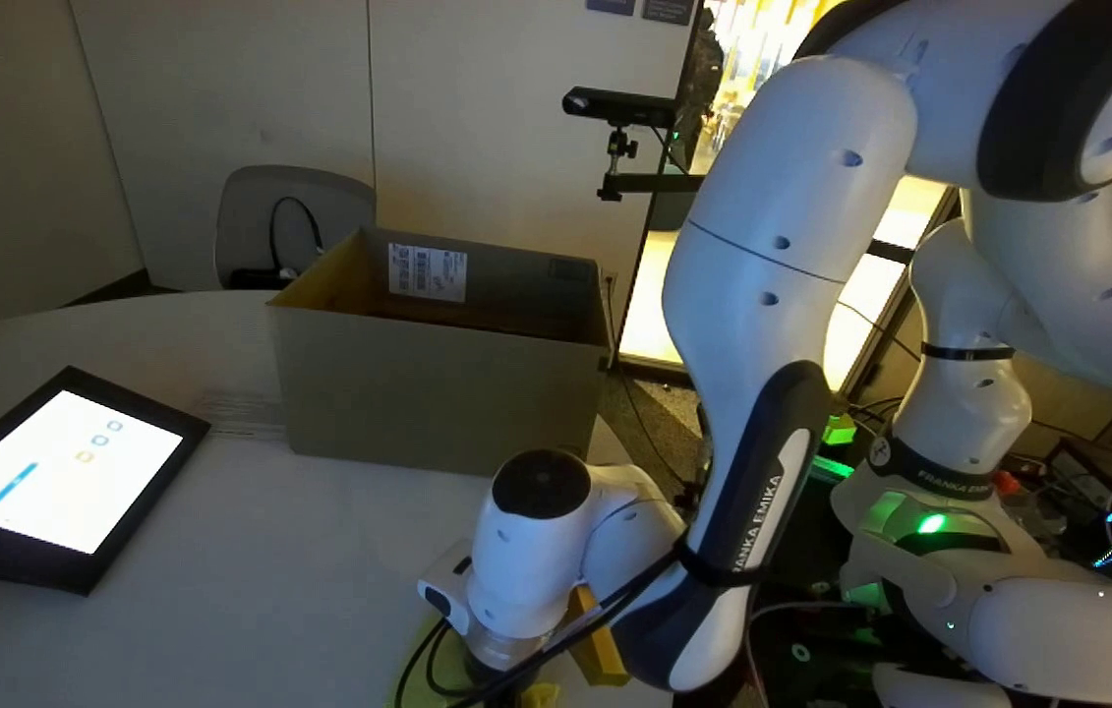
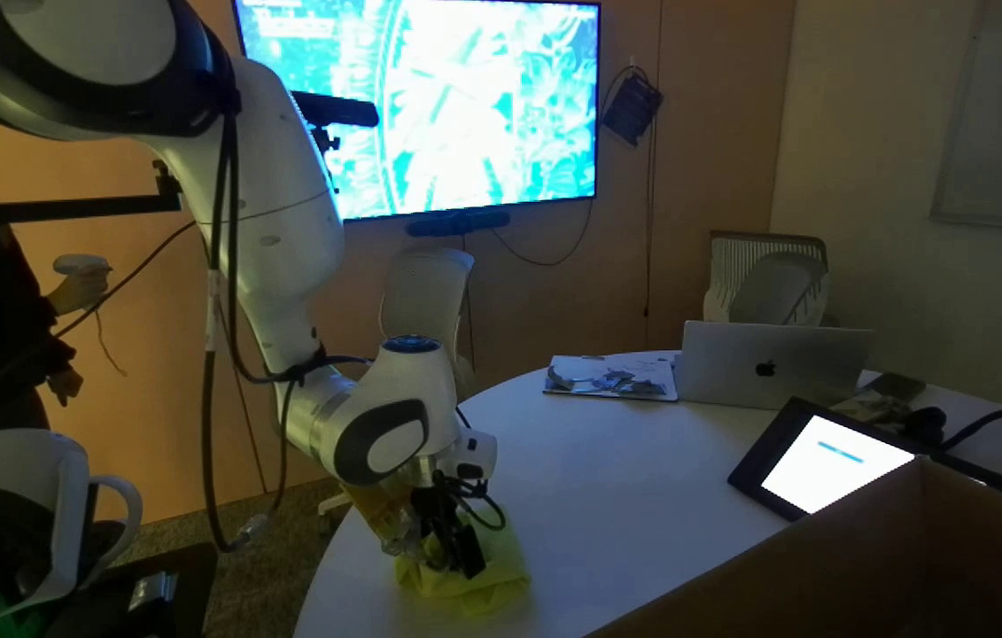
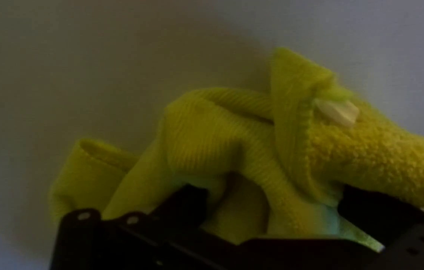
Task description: Put the marker on the towel, fold the towel twice, put the towel inside the box
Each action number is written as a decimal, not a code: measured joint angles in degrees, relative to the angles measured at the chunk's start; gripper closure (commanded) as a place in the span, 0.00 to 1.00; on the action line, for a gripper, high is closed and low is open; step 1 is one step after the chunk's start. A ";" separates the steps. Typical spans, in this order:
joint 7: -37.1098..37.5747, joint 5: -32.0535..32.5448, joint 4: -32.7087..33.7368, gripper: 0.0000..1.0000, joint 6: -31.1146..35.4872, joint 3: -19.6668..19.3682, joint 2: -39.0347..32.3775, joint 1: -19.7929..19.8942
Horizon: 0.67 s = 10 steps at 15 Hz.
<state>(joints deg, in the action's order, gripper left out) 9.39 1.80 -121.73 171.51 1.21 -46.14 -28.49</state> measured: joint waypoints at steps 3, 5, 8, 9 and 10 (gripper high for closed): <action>0.50 0.00 2.08 0.41 -0.30 -0.25 -1.86 0.03; 0.61 0.00 2.52 0.58 -1.51 -0.21 -1.46 0.26; 0.45 0.00 3.17 0.84 -3.83 0.92 -0.80 2.07; 0.14 0.00 3.29 0.86 -4.58 1.62 -0.51 3.05; -0.37 0.00 3.34 0.87 -5.38 2.43 -0.14 4.19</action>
<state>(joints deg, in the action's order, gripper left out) 9.03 1.80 -118.39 166.13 3.64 -46.28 -24.30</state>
